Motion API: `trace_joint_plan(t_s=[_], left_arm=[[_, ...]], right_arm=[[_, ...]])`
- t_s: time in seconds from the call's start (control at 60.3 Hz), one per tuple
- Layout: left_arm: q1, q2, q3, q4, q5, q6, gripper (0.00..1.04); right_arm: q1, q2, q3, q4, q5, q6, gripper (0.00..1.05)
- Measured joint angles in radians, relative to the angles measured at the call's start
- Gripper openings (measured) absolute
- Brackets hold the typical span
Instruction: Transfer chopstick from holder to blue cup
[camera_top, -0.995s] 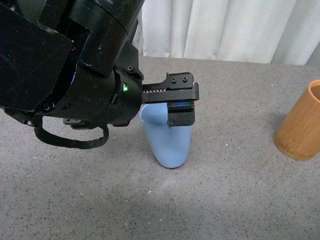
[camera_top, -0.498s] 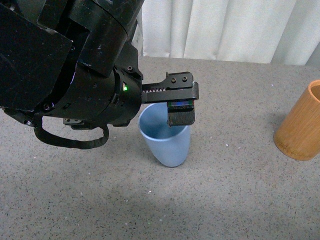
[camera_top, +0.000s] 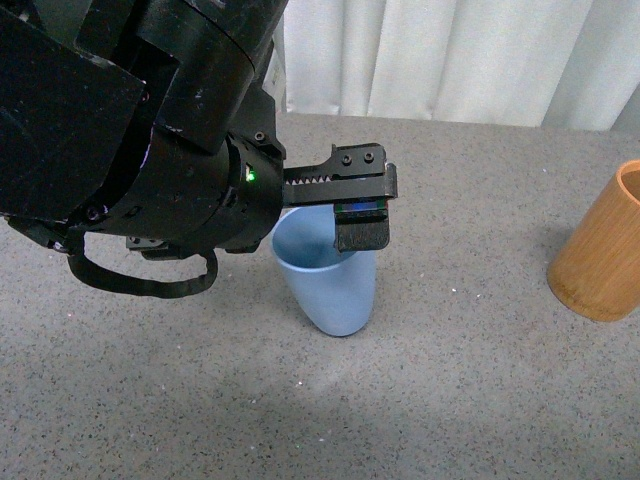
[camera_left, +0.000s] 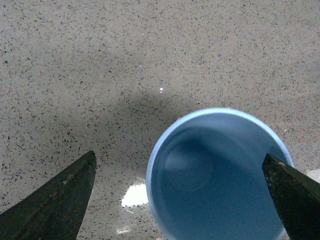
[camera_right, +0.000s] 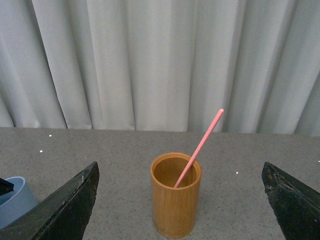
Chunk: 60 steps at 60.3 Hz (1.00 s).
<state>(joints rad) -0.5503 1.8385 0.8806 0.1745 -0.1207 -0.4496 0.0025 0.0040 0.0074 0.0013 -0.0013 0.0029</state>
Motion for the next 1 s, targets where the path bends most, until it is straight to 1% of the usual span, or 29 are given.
trace_joint_plan(t_s=[0.182, 0.448, 0.531, 0.547, 0.564, 0.581, 0.597, 0.614, 0.647, 0.68, 0.697, 0.747, 0.78, 0.813, 0.879, 0.912, 0.946, 0.962, 0.995], left_arm=[[0.002, -0.002, 0.0, 0.0, 0.0, -0.005, 0.98], [0.028, -0.051, 0.0, 0.006, 0.007, -0.007, 0.98], [0.04, -0.064, -0.003, 0.019, -0.004, -0.008, 0.98], [0.044, -0.068, -0.006, 0.027, -0.012, -0.012, 0.98], [0.044, -0.067, -0.017, 0.056, -0.042, -0.001, 0.97], [0.045, -0.064, -0.029, 0.097, -0.07, 0.012, 0.96], [0.049, -0.058, -0.063, 0.203, -0.131, 0.054, 0.92], [0.052, -0.056, -0.08, 0.256, -0.159, 0.064, 0.91], [0.069, -0.055, -0.163, 0.474, -0.245, 0.161, 0.84], [0.113, -0.078, -0.28, 0.71, -0.249, 0.251, 0.75], [0.124, -0.088, -0.302, 0.748, -0.245, 0.277, 0.73], [0.197, -0.17, -0.413, 0.92, -0.197, 0.347, 0.62], [0.239, -0.225, -0.457, 0.97, -0.162, 0.37, 0.57], [0.28, -0.285, -0.499, 0.988, -0.126, 0.385, 0.51], [0.366, -0.404, -0.589, 0.978, -0.036, 0.406, 0.41], [0.431, -0.482, -0.653, 0.944, 0.033, 0.416, 0.33], [0.479, -0.543, -0.701, 0.907, 0.078, 0.422, 0.28], [0.493, -0.565, -0.709, 0.9, 0.082, 0.423, 0.26], [0.529, -0.66, -0.773, 0.822, 0.093, 0.425, 0.19]], right_arm=[[0.0, 0.0, 0.0, 0.0, 0.0, 0.0, 0.95], [0.0, 0.0, 0.0, 0.0, 0.0, 0.0, 0.95], [0.0, 0.0, 0.0, 0.0, 0.0, 0.0, 0.95], [0.0, 0.0, 0.0, 0.0, 0.0, 0.0, 0.95], [0.0, 0.0, 0.0, 0.0, 0.0, 0.0, 0.95], [0.0, 0.0, 0.0, 0.0, 0.0, 0.0, 0.95], [0.0, 0.0, 0.0, 0.0, 0.0, 0.0, 0.95], [0.0, 0.0, 0.0, 0.0, 0.0, 0.0, 0.95], [0.0, 0.0, 0.0, 0.0, -0.001, 0.0, 0.95], [0.0, 0.0, 0.0, 0.0, 0.0, 0.0, 0.95], [0.0, 0.0, 0.0, 0.0, 0.0, 0.0, 0.95], [0.0, 0.0, -0.001, 0.0, 0.002, 0.0, 0.95], [0.0, 0.0, -0.001, 0.0, 0.003, 0.0, 0.95], [0.0, 0.0, -0.001, 0.0, 0.002, 0.0, 0.95], [0.0, 0.0, -0.001, 0.0, 0.002, 0.0, 0.95], [0.0, 0.0, -0.001, 0.0, -0.001, 0.0, 0.95], [0.0, 0.0, -0.001, 0.0, -0.001, 0.0, 0.95], [0.0, 0.0, -0.001, 0.0, -0.001, 0.0, 0.95], [0.0, 0.0, -0.001, 0.0, 0.0, 0.0, 0.95]])
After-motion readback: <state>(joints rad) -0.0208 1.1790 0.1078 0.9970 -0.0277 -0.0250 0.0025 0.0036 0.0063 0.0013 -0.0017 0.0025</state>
